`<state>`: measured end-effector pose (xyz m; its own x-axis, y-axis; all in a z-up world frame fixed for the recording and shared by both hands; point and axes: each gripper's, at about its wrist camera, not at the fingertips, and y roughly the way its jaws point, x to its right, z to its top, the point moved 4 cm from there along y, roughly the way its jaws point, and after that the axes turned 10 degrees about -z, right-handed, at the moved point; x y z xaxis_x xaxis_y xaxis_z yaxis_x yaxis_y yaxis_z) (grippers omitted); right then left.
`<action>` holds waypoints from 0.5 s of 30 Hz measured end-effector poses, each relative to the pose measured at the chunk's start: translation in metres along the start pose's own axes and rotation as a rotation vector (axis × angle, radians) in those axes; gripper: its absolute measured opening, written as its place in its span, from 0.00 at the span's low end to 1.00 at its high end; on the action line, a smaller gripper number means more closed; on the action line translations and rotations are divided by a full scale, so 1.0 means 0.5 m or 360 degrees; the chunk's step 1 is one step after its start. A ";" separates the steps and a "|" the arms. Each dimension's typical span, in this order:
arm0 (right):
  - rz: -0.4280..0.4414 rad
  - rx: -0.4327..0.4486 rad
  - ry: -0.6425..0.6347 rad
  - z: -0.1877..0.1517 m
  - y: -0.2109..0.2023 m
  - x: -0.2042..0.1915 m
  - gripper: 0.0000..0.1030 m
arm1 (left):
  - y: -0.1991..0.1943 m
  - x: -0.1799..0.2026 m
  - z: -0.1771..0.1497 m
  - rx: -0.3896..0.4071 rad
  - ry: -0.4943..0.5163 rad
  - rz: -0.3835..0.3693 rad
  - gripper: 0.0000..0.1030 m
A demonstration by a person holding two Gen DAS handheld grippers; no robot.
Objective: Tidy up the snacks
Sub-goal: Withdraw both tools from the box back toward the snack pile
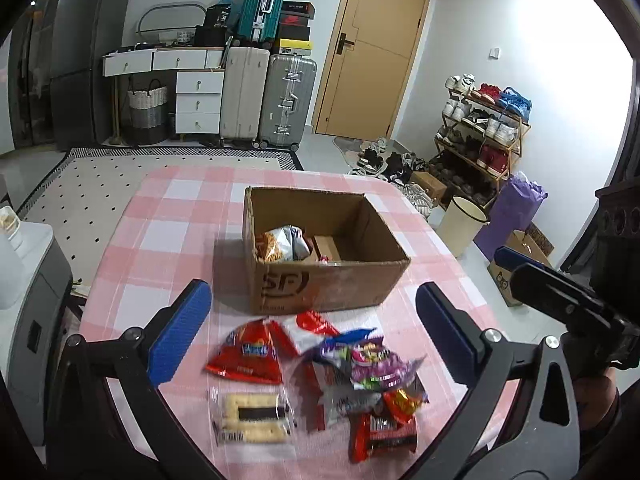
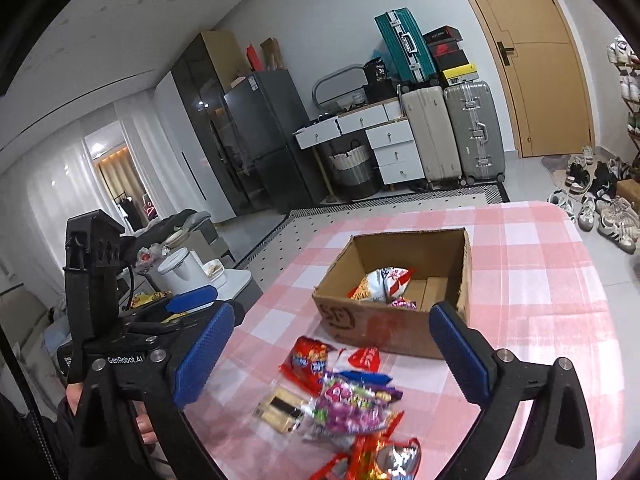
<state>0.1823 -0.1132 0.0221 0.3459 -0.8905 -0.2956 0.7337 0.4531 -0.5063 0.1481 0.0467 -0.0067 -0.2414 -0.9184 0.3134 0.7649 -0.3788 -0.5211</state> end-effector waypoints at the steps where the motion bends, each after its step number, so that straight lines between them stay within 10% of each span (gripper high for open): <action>1: -0.0011 0.0001 -0.0005 -0.007 -0.009 0.001 0.98 | -0.010 0.004 -0.006 0.0006 0.0002 -0.0001 0.99; 15: -0.0089 -0.0014 -0.0027 -0.095 -0.096 0.016 0.99 | -0.100 0.034 -0.102 0.0010 0.0025 -0.0001 0.99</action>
<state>0.1219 -0.1399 0.0057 0.3146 -0.9149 -0.2529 0.7469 0.4031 -0.5289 0.0750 0.0441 -0.0158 -0.2513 -0.9198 0.3013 0.7684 -0.3789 -0.5158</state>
